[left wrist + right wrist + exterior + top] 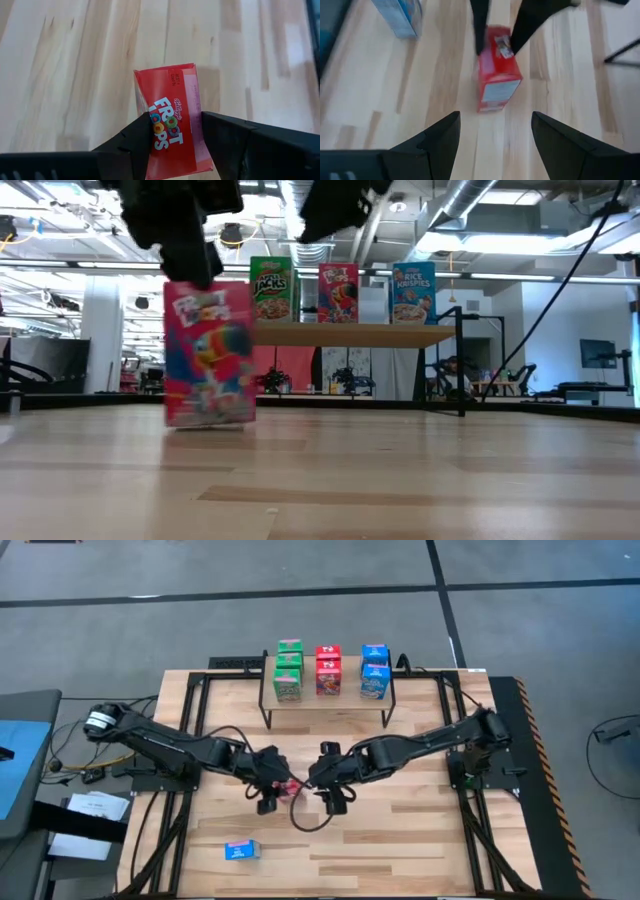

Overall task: Stack cereal on shelf
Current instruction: Put the red cereal box on the shelf aligned with the other red cereal boxes

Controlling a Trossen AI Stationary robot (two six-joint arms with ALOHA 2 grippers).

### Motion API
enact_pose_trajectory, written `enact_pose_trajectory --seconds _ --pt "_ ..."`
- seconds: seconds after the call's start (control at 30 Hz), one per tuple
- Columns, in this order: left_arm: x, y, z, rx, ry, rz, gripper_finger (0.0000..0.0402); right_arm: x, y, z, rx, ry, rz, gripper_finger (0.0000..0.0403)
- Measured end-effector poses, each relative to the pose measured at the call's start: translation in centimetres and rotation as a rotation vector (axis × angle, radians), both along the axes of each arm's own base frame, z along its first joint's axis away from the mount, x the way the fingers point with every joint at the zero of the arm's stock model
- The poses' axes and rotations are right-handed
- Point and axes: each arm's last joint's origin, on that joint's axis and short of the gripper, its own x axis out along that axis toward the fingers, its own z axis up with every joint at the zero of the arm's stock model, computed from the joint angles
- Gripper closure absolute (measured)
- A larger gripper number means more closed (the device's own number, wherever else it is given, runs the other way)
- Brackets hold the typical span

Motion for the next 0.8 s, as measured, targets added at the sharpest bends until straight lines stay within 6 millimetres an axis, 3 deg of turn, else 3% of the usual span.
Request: enact_pose_trajectory --seconds 0.2,0.53,0.8 --pt "0.9 -0.5 -0.5 0.005 -0.027 -0.018 0.0251 0.9 0.0 -1.1 -0.002 -0.002 -0.002 0.0132" --pt "0.7 -0.5 -0.4 -0.025 -0.012 -0.012 0.025 2.0 0.0 -3.3 -0.012 0.029 -0.006 0.0132" --pt "0.7 -0.6 -0.4 -0.045 -0.008 -0.02 0.025 2.6 -0.2 -3.6 -0.022 0.007 0.004 0.0132"
